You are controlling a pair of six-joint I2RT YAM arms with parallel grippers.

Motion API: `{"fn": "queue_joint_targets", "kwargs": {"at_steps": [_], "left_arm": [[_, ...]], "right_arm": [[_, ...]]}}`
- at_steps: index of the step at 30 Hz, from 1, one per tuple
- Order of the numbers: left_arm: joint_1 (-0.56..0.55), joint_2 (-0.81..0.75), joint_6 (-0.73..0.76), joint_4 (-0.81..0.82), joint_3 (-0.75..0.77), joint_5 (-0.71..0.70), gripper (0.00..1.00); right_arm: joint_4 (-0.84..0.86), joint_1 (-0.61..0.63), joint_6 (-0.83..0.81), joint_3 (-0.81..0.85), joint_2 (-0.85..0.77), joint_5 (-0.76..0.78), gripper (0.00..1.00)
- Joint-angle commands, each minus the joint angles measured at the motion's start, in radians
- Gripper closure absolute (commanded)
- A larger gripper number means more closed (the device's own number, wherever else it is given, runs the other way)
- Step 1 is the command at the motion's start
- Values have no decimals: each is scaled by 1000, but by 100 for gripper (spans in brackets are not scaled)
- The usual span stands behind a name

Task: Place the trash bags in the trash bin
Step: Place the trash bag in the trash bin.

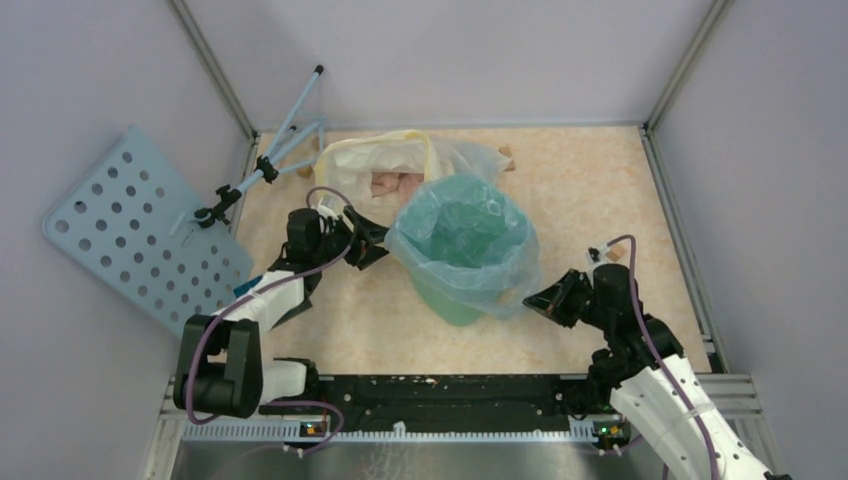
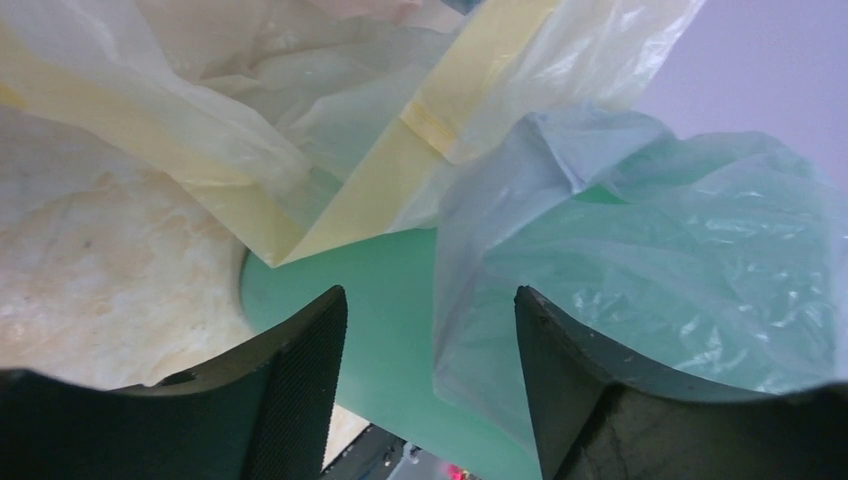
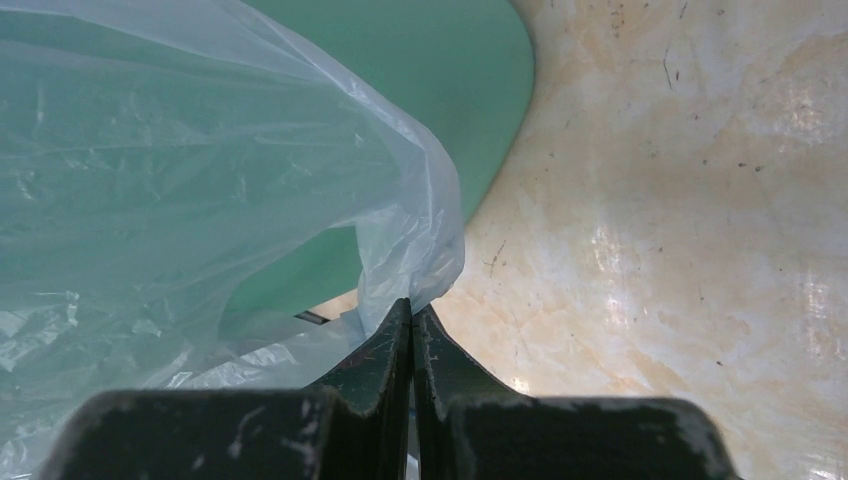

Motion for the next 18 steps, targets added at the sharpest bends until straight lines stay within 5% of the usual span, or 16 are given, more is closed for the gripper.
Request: {"fn": "queue_joint_targets", "kwargs": {"at_steps": [1,6,12,18], "left_arm": [[-4,0,-74,169,-8,33,36],[-4,23,-115,245,-31,34,48],[-21,60,-152,308,-34,54,51],[-23,59,-140,313,-47,29,100]], "right_arm": [[48,-5,-13,-1,7,-18,100],[54,-5,-16,-13,14,-17,100],[68,-5,-25,-36,33,-16,100],[97,-6,-17,-73,36,-11,100]]}}
